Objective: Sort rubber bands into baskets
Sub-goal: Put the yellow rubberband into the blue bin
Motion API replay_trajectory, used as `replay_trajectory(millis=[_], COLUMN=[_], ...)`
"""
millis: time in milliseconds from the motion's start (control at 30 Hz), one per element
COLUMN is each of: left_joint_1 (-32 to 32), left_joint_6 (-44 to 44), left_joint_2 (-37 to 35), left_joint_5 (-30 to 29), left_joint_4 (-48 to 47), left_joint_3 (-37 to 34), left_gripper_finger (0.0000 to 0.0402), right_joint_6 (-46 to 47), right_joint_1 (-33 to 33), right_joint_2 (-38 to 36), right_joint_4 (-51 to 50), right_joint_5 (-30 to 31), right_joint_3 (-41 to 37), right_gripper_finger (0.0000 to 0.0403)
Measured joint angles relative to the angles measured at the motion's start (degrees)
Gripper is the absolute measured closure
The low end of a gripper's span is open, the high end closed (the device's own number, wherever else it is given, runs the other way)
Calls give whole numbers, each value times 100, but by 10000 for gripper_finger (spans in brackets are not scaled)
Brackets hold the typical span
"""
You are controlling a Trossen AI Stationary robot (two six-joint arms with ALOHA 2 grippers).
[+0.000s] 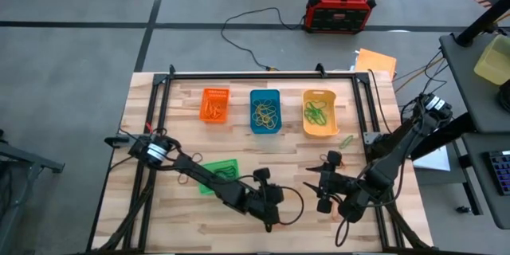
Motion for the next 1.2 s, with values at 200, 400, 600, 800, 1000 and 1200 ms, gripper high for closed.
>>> replay_trajectory(millis=[200,400,600,800,1000,1200], left_joint_1=[-48,-75,-67,-43,195,673], left_joint_6=[148,335,479,757,1125,1434], left_joint_2=[-196,-498,-960,-1470,-1901,-2149], left_joint_5=[-150,-444,-858,-1431,-1779,-1646], left_joint_4=[-31,-326,-1036,-1652,-1894,-1893], left_joint_3=[0,0,0,-2,-145,-545], left_gripper_finger=[402,402,401,401,401,401], right_joint_6=[-7,56,-1,-13,-13,-291], right_joint_1=[1,0,-1,-43,-317,-713], right_joint_2=[0,2,2,2,2,0], right_joint_4=[499,870,1014,1044,1044,1043], right_joint_5=[0,0,84,400,487,483], right_joint_3=[-377,-786,-849,-849,-849,-849], right_gripper_finger=[202,202,202,202,202,202])
